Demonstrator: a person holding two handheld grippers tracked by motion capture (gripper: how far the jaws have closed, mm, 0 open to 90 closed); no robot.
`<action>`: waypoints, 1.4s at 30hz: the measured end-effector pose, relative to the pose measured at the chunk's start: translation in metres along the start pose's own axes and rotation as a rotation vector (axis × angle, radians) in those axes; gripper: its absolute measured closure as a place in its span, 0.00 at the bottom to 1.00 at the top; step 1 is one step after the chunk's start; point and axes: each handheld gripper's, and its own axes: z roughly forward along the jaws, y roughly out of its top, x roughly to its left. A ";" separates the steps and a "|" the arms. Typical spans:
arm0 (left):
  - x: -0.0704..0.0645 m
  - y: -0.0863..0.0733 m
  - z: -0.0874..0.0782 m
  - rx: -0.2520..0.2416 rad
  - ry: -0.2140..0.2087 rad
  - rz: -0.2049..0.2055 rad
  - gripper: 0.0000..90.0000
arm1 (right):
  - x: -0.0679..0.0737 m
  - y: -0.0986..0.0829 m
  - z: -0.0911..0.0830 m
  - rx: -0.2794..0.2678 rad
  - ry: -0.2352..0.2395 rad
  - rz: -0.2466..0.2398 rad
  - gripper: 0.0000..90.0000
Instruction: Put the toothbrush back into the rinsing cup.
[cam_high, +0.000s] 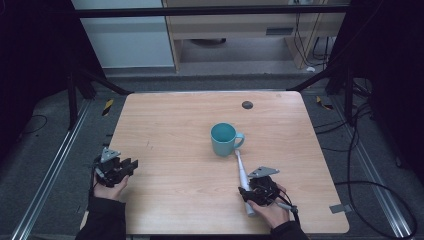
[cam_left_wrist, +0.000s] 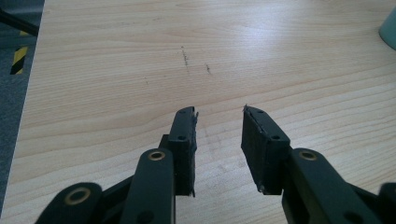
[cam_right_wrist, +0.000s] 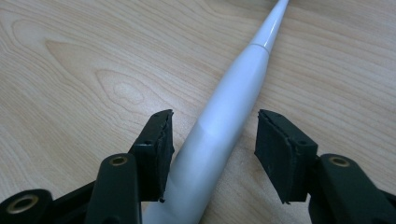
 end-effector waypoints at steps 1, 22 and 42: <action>0.000 0.000 0.000 0.000 0.000 0.000 0.72 | 0.000 0.000 0.000 0.006 -0.001 0.000 0.52; -0.001 0.000 0.001 0.002 0.000 0.003 0.72 | -0.011 -0.003 -0.005 0.058 -0.031 0.054 0.73; -0.001 0.000 0.000 0.000 0.001 0.004 0.72 | -0.038 -0.010 -0.017 0.074 0.057 -0.015 0.73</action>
